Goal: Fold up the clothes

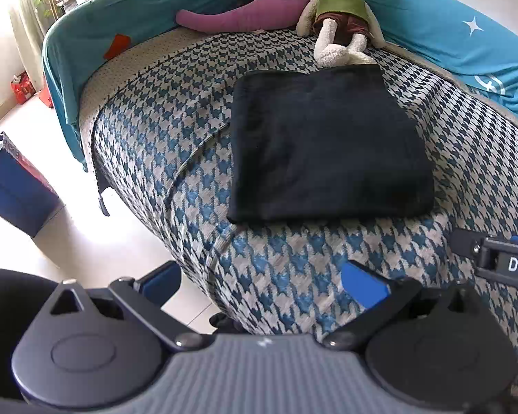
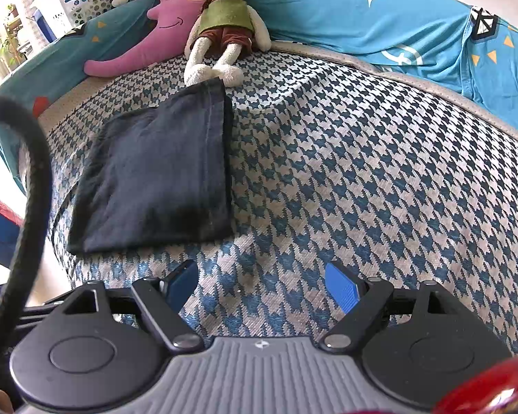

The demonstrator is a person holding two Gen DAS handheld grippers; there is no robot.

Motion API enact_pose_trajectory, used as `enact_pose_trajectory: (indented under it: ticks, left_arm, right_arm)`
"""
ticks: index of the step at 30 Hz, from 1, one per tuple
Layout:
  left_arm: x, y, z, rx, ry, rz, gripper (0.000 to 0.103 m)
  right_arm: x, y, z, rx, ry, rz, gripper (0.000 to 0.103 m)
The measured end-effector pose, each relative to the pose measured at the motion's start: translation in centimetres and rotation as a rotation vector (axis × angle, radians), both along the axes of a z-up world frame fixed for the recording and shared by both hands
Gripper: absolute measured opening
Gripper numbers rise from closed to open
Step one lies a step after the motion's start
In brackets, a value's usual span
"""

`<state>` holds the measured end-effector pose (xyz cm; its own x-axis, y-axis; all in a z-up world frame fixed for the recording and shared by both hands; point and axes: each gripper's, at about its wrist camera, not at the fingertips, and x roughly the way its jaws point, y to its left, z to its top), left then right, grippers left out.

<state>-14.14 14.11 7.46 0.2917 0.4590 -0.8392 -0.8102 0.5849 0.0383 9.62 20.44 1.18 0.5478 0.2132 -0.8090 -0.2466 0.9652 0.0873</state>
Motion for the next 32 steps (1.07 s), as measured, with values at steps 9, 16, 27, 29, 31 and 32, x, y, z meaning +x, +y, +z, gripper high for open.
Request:
enact_pose_trajectory:
  ticks: [9, 16, 27, 29, 31, 32]
  left_arm:
    - [-0.06, 0.08, 0.02, 0.004, 0.0, 0.001, 0.103]
    - [-0.09, 0.18, 0.02, 0.007, 0.002, 0.003, 0.103]
    - [-0.13, 0.08, 0.24, 0.018, -0.007, -0.005, 0.103]
    - [-0.18, 0.09, 0.26, 0.019, -0.01, -0.005, 0.103]
    - [-0.22, 0.1, 0.29, 0.021, -0.012, -0.005, 0.103]
    - [-0.25, 0.11, 0.3, 0.021, -0.014, -0.005, 0.103]
  right_arm:
    - [0.02, 0.13, -0.02, -0.006, 0.001, -0.001, 0.081]
    - [-0.03, 0.16, -0.13, -0.012, 0.004, 0.003, 0.081]
    - [0.01, 0.07, -0.22, -0.02, 0.007, 0.007, 0.081]
    - [-0.01, 0.11, -0.24, -0.026, 0.006, 0.006, 0.081]
    - [-0.02, 0.13, -0.26, -0.03, 0.005, 0.006, 0.081]
    - [-0.01, 0.11, -0.28, -0.031, 0.006, 0.005, 0.081]
